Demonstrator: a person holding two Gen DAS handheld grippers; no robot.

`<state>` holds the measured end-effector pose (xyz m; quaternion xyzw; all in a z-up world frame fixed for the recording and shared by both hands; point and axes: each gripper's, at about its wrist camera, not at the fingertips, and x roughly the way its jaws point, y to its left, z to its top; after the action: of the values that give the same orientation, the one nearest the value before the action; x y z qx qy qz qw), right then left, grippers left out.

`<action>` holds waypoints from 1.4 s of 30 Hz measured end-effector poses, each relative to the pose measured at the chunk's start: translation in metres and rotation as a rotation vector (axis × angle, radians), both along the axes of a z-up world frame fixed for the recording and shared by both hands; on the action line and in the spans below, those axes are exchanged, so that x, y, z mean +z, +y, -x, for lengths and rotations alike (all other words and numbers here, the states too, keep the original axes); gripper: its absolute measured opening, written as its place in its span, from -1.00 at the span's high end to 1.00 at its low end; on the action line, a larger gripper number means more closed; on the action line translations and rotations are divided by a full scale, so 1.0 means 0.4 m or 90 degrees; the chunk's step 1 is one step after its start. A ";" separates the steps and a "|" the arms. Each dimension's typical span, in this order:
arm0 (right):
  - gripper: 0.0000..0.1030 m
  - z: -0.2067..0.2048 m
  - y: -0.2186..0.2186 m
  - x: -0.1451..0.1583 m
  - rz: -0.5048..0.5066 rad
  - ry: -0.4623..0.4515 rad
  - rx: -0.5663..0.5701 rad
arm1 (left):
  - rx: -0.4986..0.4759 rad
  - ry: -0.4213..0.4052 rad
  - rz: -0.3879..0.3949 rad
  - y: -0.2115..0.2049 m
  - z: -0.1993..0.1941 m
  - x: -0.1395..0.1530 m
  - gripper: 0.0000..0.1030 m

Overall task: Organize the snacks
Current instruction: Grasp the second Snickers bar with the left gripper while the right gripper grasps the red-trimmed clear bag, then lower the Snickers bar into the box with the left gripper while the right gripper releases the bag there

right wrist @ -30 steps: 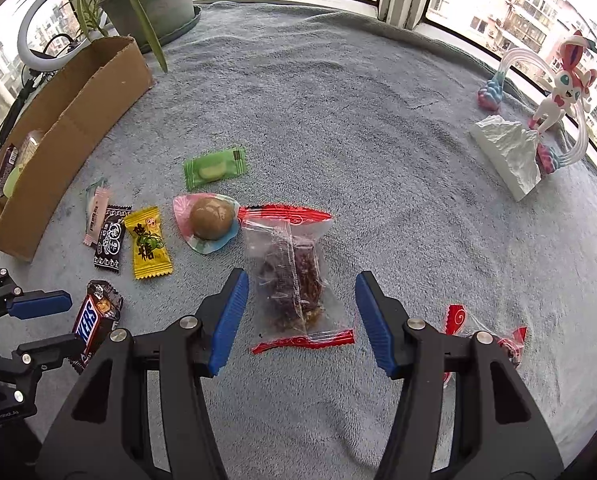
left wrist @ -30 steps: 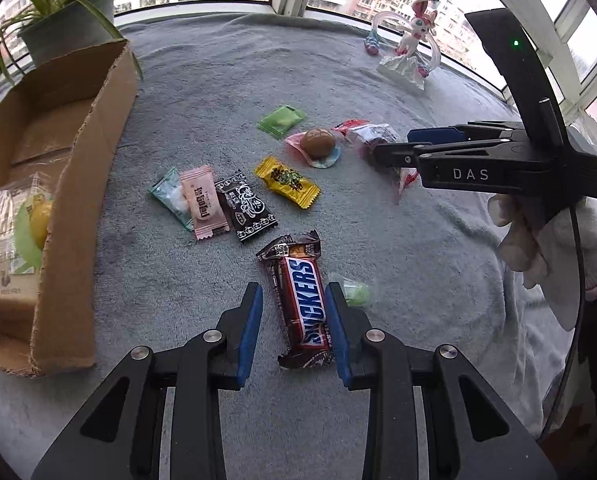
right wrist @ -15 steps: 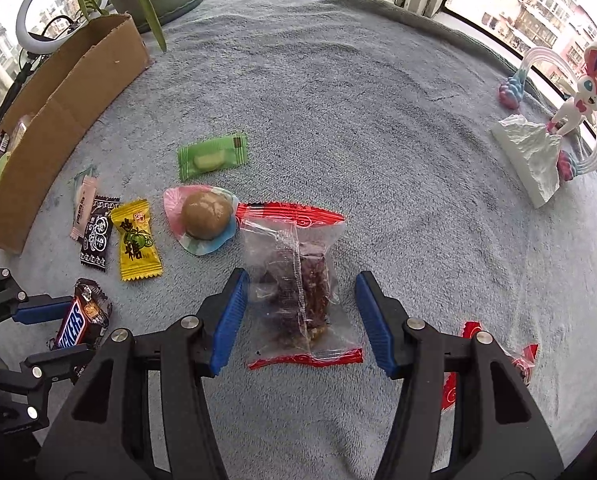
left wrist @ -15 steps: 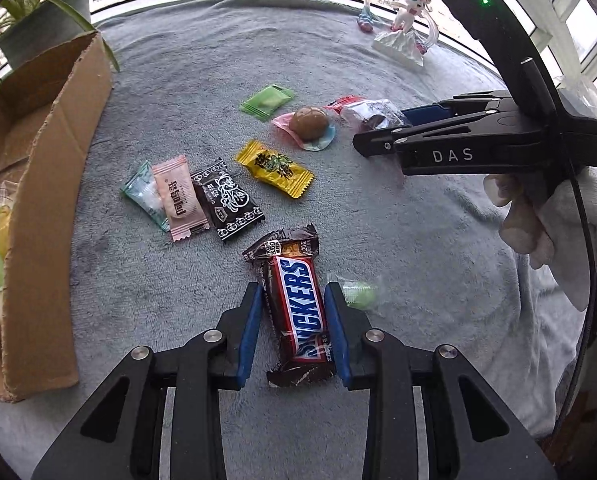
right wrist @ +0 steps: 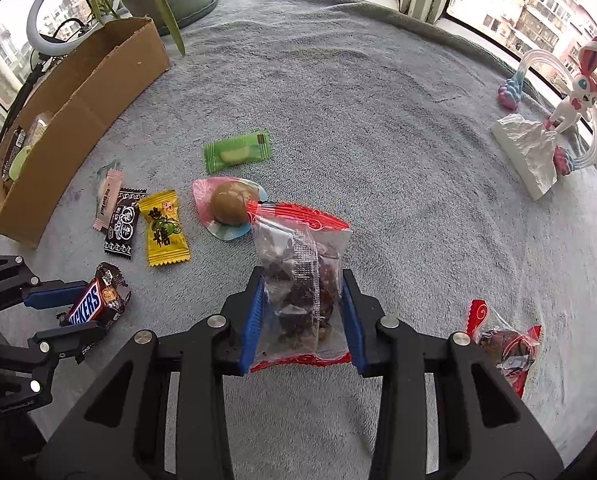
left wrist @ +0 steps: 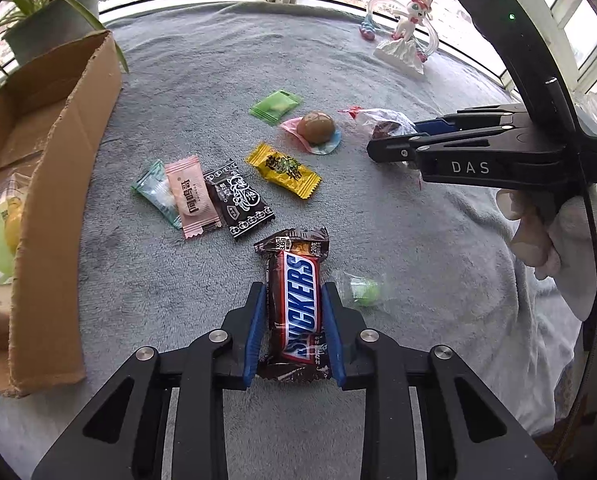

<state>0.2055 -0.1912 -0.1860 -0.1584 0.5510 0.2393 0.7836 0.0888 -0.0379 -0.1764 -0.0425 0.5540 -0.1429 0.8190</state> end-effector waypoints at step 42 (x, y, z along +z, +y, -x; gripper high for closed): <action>0.28 0.127 0.427 0.237 -0.092 -0.101 0.157 | 0.209 -0.139 -0.009 0.408 0.004 0.184 0.49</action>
<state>0.1547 -0.0203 -0.0910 -0.1863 0.4447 0.3596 0.7989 0.0873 0.1253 -0.1030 -0.1111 0.4487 -0.0070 0.8867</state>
